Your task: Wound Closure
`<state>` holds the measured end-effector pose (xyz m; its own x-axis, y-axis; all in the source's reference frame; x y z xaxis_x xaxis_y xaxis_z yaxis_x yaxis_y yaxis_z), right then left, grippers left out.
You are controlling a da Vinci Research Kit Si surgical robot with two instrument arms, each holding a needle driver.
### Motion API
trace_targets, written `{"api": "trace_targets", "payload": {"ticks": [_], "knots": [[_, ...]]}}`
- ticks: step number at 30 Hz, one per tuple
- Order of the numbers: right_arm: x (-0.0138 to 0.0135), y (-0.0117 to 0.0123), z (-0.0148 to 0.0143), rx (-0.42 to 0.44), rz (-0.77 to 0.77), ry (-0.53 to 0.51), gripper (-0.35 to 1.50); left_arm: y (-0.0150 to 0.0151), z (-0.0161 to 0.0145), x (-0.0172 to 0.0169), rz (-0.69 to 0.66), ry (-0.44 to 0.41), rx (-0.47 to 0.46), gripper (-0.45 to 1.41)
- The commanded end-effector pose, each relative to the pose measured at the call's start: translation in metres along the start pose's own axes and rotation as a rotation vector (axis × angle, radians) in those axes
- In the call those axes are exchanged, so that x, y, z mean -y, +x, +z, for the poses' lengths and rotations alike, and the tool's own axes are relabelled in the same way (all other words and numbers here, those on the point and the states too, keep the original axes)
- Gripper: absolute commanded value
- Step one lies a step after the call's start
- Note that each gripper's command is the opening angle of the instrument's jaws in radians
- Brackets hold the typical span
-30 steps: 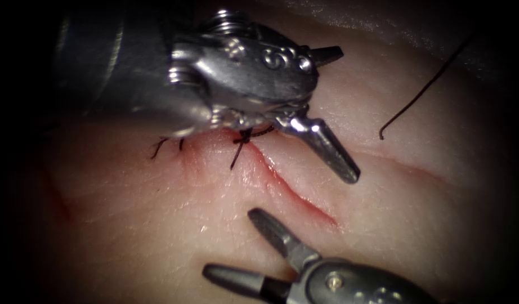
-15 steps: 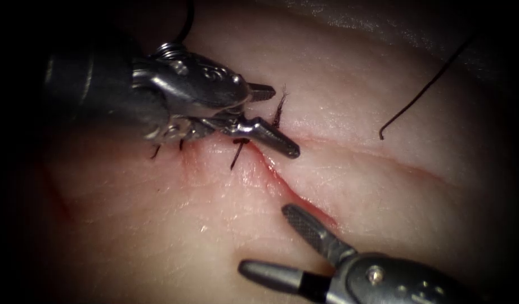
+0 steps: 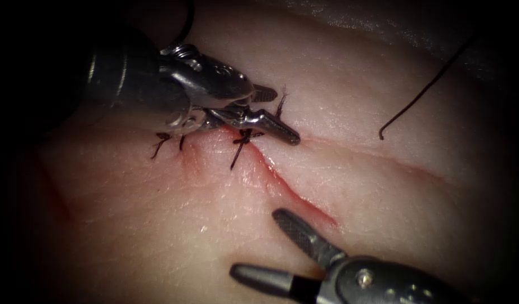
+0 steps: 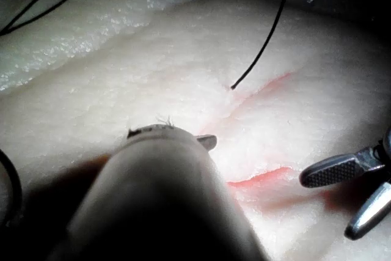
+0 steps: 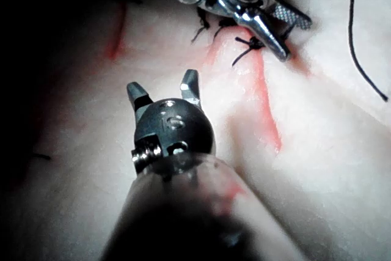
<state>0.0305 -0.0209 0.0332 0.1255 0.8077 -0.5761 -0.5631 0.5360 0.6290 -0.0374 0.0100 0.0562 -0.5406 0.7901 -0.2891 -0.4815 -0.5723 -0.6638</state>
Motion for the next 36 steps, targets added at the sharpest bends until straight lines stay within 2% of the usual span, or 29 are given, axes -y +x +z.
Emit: {"api": "trace_targets", "payload": {"ticks": [1, 4, 7, 10, 11, 12, 15, 19, 23, 26, 27, 29, 31, 36], "knots": [[0.0002, -0.0003, 0.0008, 0.002, -0.002, 0.000, 0.52, 0.0003, 0.0008, 0.0003, -0.003, 0.000, 0.000, 0.53], [0.0002, -0.0003, 0.0008, 0.002, -0.002, 0.000, 0.46, 0.0009, 0.0009, 0.0007, -0.009, -0.003, 0.005, 0.23], [0.0003, -0.0004, 0.0009, 0.004, -0.003, -0.001, 0.39, 0.0013, 0.0006, 0.0009, -0.010, 0.007, -0.017, 0.11], [0.0003, -0.0005, 0.0010, 0.007, -0.004, -0.002, 0.35, 0.0018, 0.0002, 0.0009, -0.015, 0.018, -0.025, -0.21], [0.0003, -0.0004, 0.0010, 0.009, -0.003, -0.004, 0.27, 0.0017, 0.0001, 0.0008, -0.021, 0.018, -0.026, -0.36], [0.0000, -0.0003, 0.0009, 0.009, -0.002, -0.005, 0.09, 0.0017, 0.0000, 0.0007, -0.010, 0.018, -0.025, -0.45], [-0.0010, -0.0001, 0.0013, 0.002, 0.001, -0.025, 0.04, 0.0019, -0.0004, 0.0004, 0.010, 0.025, -0.027, -0.45], [-0.0036, -0.0001, 0.0026, -0.034, 0.098, -0.044, 0.04, 0.0029, -0.0020, -0.0003, 0.040, 0.035, -0.031, -0.45], [-0.0060, -0.0002, 0.0038, -0.080, 0.181, -0.102, 0.32, 0.0036, -0.0035, -0.0012, 0.059, 0.034, -0.033, -0.45], [-0.0070, -0.0005, 0.0045, -0.091, 0.207, -0.110, 0.62, 0.0037, -0.0039, -0.0016, 0.071, 0.032, -0.031, -0.45], [-0.0075, -0.0008, 0.0051, -0.095, 0.216, -0.115, 0.84, 0.0038, -0.0042, -0.0017, 0.075, 0.033, -0.031, -0.45], [-0.0077, -0.0009, 0.0057, -0.102, 0.220, -0.120, 1.04, 0.0038, -0.0044, -0.0017, 0.074, 0.034, -0.031, -0.45], [-0.0079, -0.0009, 0.0063, -0.108, 0.221, -0.125, 1.13, 0.0037, -0.0046, -0.0018, 0.073, 0.033, -0.030, -0.45], [-0.0086, -0.0003, 0.0084, -0.124, 0.226, -0.144, 1.13, 0.0035, -0.0049, -0.0018, 0.079, 0.033, -0.030, -0.45]]}}
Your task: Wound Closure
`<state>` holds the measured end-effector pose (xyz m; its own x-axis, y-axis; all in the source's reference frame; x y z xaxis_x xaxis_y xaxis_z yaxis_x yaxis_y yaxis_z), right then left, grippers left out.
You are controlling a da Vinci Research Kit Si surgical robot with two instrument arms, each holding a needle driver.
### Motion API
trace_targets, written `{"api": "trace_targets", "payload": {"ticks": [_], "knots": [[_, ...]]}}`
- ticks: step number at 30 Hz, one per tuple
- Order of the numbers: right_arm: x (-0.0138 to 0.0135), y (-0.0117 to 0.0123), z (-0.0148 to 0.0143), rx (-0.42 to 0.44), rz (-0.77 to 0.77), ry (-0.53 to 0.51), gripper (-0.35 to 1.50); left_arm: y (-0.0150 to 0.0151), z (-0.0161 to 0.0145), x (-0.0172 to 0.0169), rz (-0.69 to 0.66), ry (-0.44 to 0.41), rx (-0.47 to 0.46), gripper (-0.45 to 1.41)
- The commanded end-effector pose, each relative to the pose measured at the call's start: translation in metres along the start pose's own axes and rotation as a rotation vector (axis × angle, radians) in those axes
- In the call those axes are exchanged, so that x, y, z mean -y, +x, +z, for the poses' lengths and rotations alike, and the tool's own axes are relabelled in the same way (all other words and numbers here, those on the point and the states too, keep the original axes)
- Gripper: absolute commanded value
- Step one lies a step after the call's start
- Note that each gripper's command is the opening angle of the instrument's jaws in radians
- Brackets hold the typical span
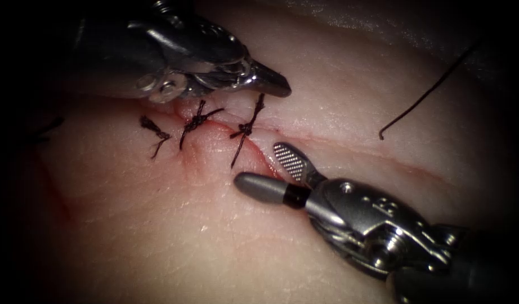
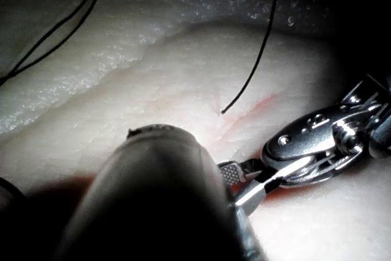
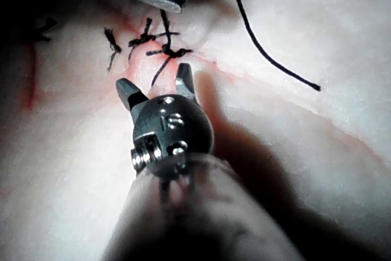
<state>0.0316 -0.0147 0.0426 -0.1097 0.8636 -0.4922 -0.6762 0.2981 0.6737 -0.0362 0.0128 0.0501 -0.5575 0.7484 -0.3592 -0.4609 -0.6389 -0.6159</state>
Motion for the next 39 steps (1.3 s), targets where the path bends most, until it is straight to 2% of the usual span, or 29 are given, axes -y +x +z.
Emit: {"api": "trace_targets", "payload": {"ticks": [1, 4, 9, 16, 18, 24, 29, 39], "knots": [[0.0001, 0.0000, 0.0013, -0.008, 0.001, -0.002, 1.11, 0.0001, 0.0007, 0.0000, 0.001, 0.001, -0.001, -0.45], [-0.0004, 0.0006, 0.0018, -0.016, 0.006, -0.011, 1.03, 0.0000, 0.0008, -0.0001, 0.001, 0.002, -0.001, -0.45], [-0.0011, 0.0019, 0.0034, -0.054, 0.021, -0.029, 1.03, -0.0001, 0.0008, -0.0002, 0.000, 0.007, -0.003, -0.45], [-0.0008, 0.0024, 0.0053, -0.080, 0.021, -0.028, 1.04, -0.0002, 0.0007, -0.0007, 0.002, -0.003, 0.001, -0.45], [-0.0005, 0.0024, 0.0060, -0.083, 0.023, -0.022, 0.99, -0.0001, 0.0006, -0.0007, 0.000, -0.003, 0.001, -0.45], [-0.0005, 0.0026, 0.0067, -0.104, 0.002, -0.018, 1.03, -0.0001, 0.0006, -0.0009, 0.000, -0.006, 0.002, -0.45], [-0.0004, 0.0028, 0.0072, -0.121, -0.002, -0.013, 1.14, -0.0001, 0.0006, -0.0009, 0.000, -0.008, 0.003, -0.45], [0.0000, 0.0029, 0.0084, -0.130, -0.015, 0.011, 1.11, -0.0001, 0.0006, -0.0010, -0.001, -0.011, 0.001, -0.45]]}}
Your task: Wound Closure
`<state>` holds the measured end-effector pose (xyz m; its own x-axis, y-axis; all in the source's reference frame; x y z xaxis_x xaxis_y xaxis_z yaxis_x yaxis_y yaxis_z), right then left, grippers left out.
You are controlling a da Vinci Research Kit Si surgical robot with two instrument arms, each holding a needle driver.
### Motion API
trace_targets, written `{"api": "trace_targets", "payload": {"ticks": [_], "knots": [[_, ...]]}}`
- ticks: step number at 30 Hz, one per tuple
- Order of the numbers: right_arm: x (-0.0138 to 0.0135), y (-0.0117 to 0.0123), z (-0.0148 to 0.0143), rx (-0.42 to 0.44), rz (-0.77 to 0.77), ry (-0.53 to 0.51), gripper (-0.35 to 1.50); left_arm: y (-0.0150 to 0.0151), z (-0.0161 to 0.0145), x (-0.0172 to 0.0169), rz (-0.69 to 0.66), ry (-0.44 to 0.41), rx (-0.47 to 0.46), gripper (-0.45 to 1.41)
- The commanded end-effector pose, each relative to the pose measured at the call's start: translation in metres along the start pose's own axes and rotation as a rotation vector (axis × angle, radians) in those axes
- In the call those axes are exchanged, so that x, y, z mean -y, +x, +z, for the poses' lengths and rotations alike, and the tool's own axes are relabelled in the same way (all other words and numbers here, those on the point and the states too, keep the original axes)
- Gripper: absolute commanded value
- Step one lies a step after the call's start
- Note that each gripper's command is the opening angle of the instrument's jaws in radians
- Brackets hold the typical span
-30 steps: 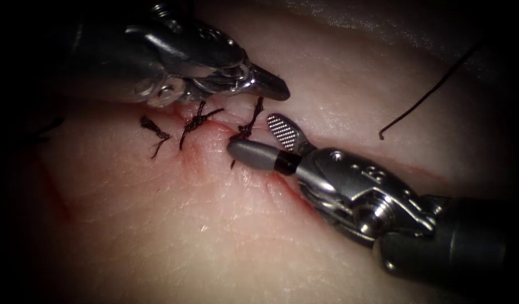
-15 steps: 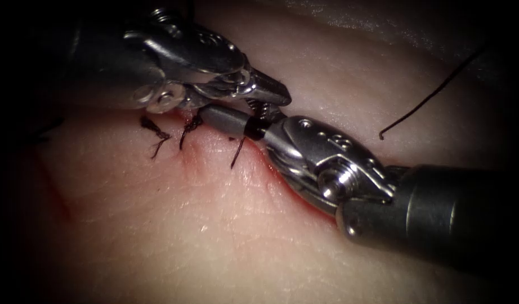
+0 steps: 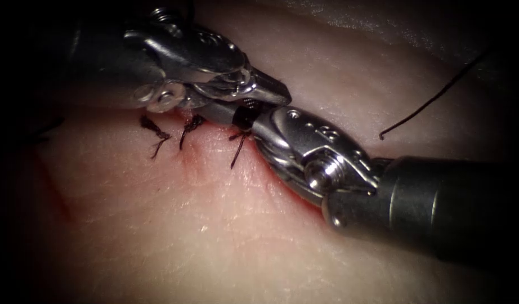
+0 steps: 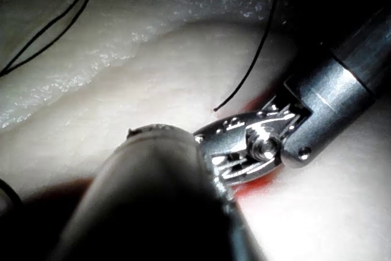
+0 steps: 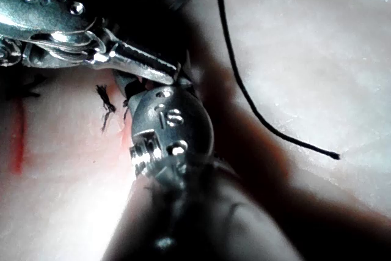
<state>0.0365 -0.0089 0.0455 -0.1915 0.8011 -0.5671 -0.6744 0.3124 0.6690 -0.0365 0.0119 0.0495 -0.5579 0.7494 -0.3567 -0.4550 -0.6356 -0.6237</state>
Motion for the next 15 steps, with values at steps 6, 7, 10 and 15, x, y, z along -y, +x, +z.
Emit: {"api": "trace_targets", "payload": {"ticks": [6, 7, 10, 15], "knots": [[0.0006, -0.0001, 0.0011, -0.009, -0.038, 0.000, -0.35, 0.0001, 0.0009, 0.0000, 0.001, -0.003, -0.001, -0.45], [0.0006, -0.0001, 0.0011, -0.010, -0.056, -0.001, -0.35, 0.0001, 0.0009, 0.0000, 0.001, -0.003, -0.001, -0.45], [0.0008, 0.0003, 0.0011, -0.022, -0.127, -0.025, -0.35, 0.0001, 0.0009, 0.0000, 0.001, -0.005, 0.000, -0.45], [0.0010, 0.0017, 0.0006, -0.056, -0.188, -0.032, -0.35, 0.0000, 0.0009, 0.0000, 0.001, -0.005, 0.000, -0.45]]}}
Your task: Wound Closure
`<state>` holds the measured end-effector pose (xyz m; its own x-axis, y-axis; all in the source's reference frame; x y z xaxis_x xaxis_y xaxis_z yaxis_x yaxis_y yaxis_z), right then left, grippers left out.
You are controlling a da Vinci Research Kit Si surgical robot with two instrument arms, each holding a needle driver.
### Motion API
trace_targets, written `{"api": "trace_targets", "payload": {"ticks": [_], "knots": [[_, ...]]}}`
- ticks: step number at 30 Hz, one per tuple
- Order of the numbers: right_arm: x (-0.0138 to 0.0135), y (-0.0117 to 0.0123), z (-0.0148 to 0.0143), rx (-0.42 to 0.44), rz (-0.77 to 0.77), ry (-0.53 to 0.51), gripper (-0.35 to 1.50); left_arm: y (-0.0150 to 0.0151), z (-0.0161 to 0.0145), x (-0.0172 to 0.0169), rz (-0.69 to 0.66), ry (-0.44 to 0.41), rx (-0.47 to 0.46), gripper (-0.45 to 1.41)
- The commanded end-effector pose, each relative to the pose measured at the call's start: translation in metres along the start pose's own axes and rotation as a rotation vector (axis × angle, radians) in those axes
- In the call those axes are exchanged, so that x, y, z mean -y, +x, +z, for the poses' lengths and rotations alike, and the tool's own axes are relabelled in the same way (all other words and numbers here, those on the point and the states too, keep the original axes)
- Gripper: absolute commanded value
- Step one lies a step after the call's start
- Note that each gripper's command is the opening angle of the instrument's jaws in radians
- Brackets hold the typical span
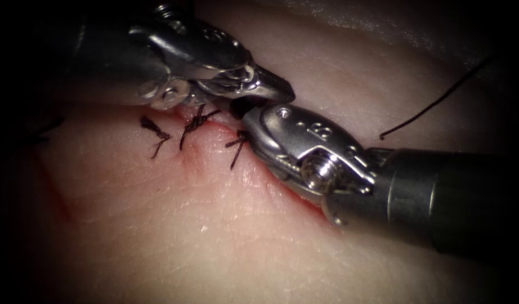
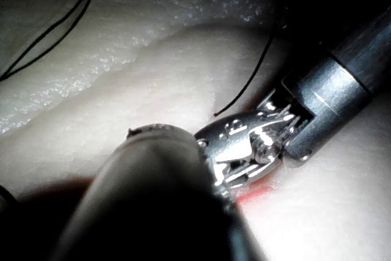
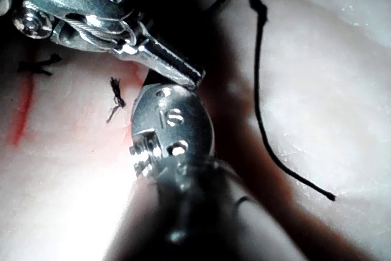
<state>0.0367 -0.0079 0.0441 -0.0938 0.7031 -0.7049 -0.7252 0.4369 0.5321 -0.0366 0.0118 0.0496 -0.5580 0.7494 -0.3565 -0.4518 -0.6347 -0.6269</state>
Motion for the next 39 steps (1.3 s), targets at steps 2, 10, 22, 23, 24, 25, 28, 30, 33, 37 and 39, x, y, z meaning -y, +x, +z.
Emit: {"api": "trace_targets", "payload": {"ticks": [2, 10, 22, 23, 24, 25, 28, 30, 33, 37, 39], "knots": [[0.0001, 0.0003, 0.0002, -0.015, 0.005, 0.009, 0.26, 0.0001, 0.0004, 0.0002, 0.002, -0.005, -0.002, -0.45], [-0.0014, -0.0011, -0.0050, 0.057, -0.020, 0.068, 1.47, -0.0006, -0.0035, 0.0012, 0.006, 0.002, -0.033, -0.45], [-0.0037, -0.0022, -0.0103, 0.130, -0.049, 0.123, 1.45, -0.0046, -0.0068, 0.0037, -0.022, 0.079, -0.056, -0.42], [-0.0038, -0.0023, -0.0106, 0.130, -0.050, 0.126, 1.45, -0.0051, -0.0067, 0.0040, -0.024, 0.084, -0.059, -0.37], [-0.0039, -0.0023, -0.0108, 0.131, -0.051, 0.128, 1.45, -0.0055, -0.0066, 0.0042, -0.024, 0.080, -0.058, -0.32], [-0.0040, -0.0023, -0.0110, 0.130, -0.052, 0.128, 1.45, -0.0059, -0.0064, 0.0044, -0.023, 0.077, -0.059, -0.27], [-0.0041, -0.0024, -0.0114, 0.131, -0.052, 0.132, 1.43, -0.0074, -0.0058, 0.0055, -0.012, 0.081, -0.068, -0.28], [-0.0039, -0.0024, -0.0114, 0.132, -0.053, 0.133, 1.41, -0.0087, -0.0052, 0.0066, -0.002, 0.088, -0.066, -0.30], [-0.0036, -0.0025, -0.0113, 0.134, -0.053, 0.131, 1.40, -0.0092, -0.0045, 0.0072, 0.000, 0.092, -0.070, -0.32], [-0.0031, -0.0027, -0.0113, 0.136, -0.060, 0.132, 1.40, -0.0096, -0.0037, 0.0081, 0.006, 0.095, -0.075, 0.00], [-0.0029, -0.0028, -0.0113, 0.142, -0.062, 0.130, 1.40, -0.0100, -0.0033, 0.0088, 0.014, 0.097, -0.078, 0.00]]}}
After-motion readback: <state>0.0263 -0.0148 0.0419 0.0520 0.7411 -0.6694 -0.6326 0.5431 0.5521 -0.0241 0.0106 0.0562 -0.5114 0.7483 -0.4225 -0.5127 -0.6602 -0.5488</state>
